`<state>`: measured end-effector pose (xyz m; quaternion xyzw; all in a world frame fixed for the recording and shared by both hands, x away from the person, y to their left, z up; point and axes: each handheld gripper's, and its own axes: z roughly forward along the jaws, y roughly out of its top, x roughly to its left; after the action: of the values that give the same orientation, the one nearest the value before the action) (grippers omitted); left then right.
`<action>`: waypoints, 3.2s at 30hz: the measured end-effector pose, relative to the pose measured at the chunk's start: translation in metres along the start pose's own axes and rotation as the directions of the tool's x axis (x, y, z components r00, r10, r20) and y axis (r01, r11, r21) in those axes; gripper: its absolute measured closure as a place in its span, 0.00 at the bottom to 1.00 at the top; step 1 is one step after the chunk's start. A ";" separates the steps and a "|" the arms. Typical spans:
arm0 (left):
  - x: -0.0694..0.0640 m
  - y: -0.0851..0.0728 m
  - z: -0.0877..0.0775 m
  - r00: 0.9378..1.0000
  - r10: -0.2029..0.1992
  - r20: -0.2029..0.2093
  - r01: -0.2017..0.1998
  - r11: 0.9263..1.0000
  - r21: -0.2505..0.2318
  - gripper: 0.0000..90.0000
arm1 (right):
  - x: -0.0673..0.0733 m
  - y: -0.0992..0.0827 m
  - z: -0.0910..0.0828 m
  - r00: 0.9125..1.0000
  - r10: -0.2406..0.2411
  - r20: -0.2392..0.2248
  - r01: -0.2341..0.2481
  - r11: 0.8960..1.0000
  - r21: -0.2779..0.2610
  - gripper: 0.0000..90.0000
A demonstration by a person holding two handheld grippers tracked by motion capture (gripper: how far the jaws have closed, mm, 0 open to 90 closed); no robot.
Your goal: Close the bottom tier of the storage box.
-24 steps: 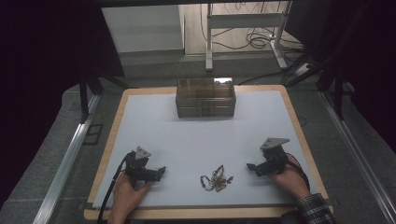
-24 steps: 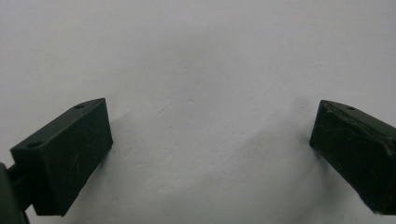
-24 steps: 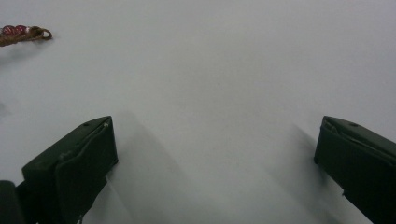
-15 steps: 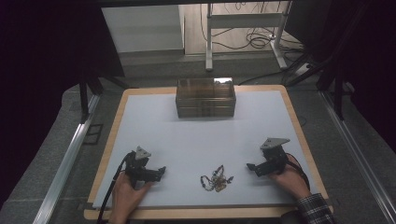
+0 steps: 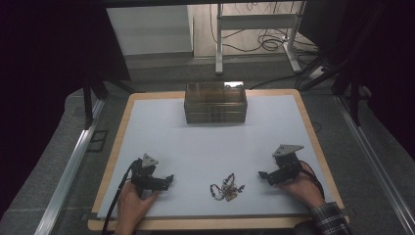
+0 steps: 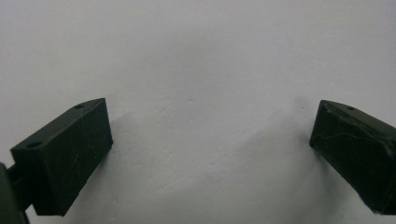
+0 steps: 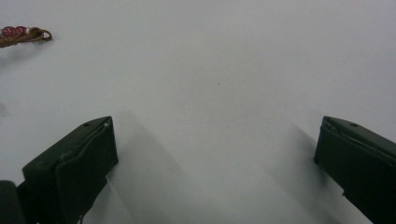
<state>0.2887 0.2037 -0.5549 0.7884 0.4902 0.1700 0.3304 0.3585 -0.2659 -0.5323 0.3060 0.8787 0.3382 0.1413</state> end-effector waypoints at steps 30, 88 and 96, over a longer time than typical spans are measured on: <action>0.000 0.000 0.000 1.000 -0.003 0.000 0.003 1.000 -0.003 0.00 | 0.000 0.009 -0.009 0.998 -0.050 -0.028 0.051 0.999 0.018 0.13; 0.000 0.000 0.000 1.000 -0.004 0.001 0.004 1.000 -0.005 0.00 | 0.013 0.050 0.009 0.987 -0.150 0.064 0.147 0.988 0.047 0.24; 0.000 0.000 0.000 1.000 -0.003 0.001 0.003 1.000 -0.004 0.00 | 0.017 0.060 0.015 0.979 -0.187 0.077 0.182 0.981 0.066 0.26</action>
<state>0.2887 0.2036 -0.5552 0.7869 0.4911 0.1701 0.3326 0.3790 -0.2128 -0.5033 0.2409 0.9062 0.2846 0.1993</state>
